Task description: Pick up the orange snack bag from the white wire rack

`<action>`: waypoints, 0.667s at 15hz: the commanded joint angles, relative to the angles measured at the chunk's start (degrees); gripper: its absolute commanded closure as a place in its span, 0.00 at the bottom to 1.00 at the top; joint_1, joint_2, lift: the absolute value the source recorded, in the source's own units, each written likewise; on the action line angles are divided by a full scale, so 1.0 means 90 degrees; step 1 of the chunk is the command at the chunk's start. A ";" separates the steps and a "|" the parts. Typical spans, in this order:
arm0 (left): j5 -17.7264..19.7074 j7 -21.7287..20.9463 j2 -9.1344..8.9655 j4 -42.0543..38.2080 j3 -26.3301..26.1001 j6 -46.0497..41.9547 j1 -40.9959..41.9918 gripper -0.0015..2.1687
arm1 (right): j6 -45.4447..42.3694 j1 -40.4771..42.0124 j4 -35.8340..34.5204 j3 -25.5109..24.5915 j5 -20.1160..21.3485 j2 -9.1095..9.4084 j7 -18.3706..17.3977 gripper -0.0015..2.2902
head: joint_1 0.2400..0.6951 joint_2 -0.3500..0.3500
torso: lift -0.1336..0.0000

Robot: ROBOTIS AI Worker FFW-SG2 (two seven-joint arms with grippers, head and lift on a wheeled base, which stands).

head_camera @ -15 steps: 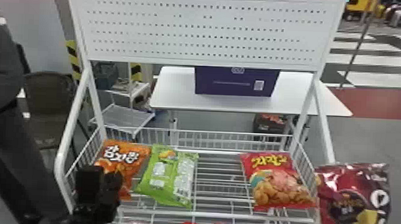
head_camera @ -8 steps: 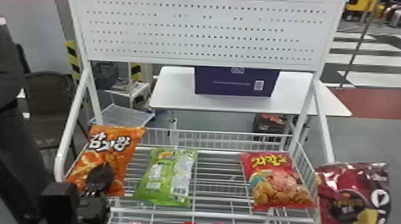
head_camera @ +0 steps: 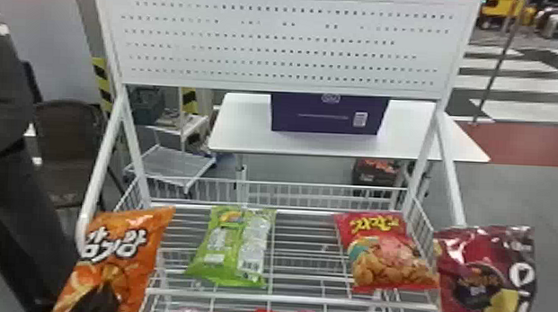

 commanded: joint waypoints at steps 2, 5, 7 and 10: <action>-0.0105 0.0017 0.0071 0.0098 -0.0137 -0.0683 0.0404 0.99 | 0.0000 -0.0014 0.0035 0.0003 -0.0002 0.0016 -0.0007 0.92 | 0.57 0.50 | 1.00; -0.0144 0.0017 0.0071 0.0108 -0.0127 -0.0722 0.0384 0.99 | -0.0019 -0.0005 0.0025 0.0003 -0.0002 0.0035 0.0003 0.92 | 0.57 0.50 | 1.00; -0.0144 0.0007 0.0081 0.0098 -0.0137 -0.0722 0.0384 0.99 | -0.0019 0.0015 0.0006 -0.0016 0.0008 0.0045 0.0003 0.92 | 0.57 0.50 | 1.00; -0.0144 -0.0002 0.0091 0.0098 -0.0147 -0.0703 0.0374 0.99 | -0.0019 0.0035 -0.0004 -0.0026 0.0008 0.0045 0.0003 0.92 | 0.57 0.50 | 1.00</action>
